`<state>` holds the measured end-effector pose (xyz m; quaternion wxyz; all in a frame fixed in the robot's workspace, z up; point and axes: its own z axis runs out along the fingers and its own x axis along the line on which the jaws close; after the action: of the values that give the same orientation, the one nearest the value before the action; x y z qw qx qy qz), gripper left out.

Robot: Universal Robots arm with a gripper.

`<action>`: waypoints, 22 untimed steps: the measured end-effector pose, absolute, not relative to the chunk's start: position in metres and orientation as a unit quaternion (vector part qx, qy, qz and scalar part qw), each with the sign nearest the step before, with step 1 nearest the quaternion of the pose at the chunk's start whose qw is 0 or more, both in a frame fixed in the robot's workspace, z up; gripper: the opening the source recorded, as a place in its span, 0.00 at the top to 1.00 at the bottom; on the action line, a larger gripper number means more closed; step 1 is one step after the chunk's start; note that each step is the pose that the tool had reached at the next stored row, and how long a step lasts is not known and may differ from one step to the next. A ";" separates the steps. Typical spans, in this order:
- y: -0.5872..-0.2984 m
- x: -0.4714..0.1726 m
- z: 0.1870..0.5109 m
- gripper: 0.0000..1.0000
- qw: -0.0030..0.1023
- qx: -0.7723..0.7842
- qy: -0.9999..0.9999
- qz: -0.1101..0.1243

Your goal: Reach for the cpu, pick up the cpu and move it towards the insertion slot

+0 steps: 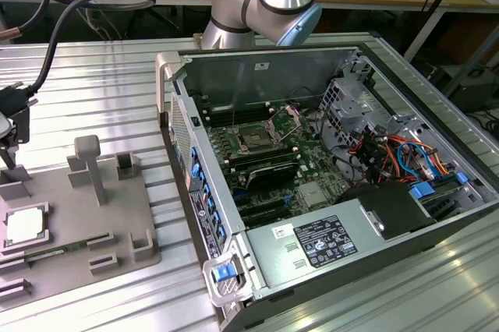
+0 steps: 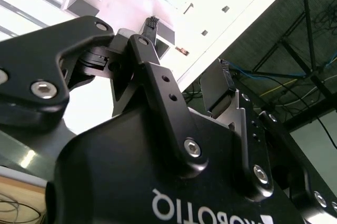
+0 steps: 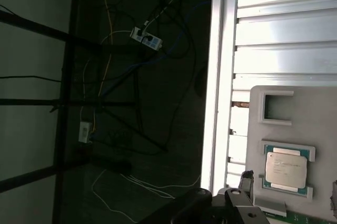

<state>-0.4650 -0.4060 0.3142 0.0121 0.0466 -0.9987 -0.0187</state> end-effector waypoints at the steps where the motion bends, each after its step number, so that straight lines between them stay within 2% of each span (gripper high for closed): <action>1: -0.406 -0.465 0.314 0.40 0.012 0.047 -0.999 -0.019; 22: -0.406 -0.465 0.297 0.40 0.012 0.047 -0.999 -0.019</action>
<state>-0.4649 -0.4061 0.2970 0.0121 0.0467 -0.9987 -0.0187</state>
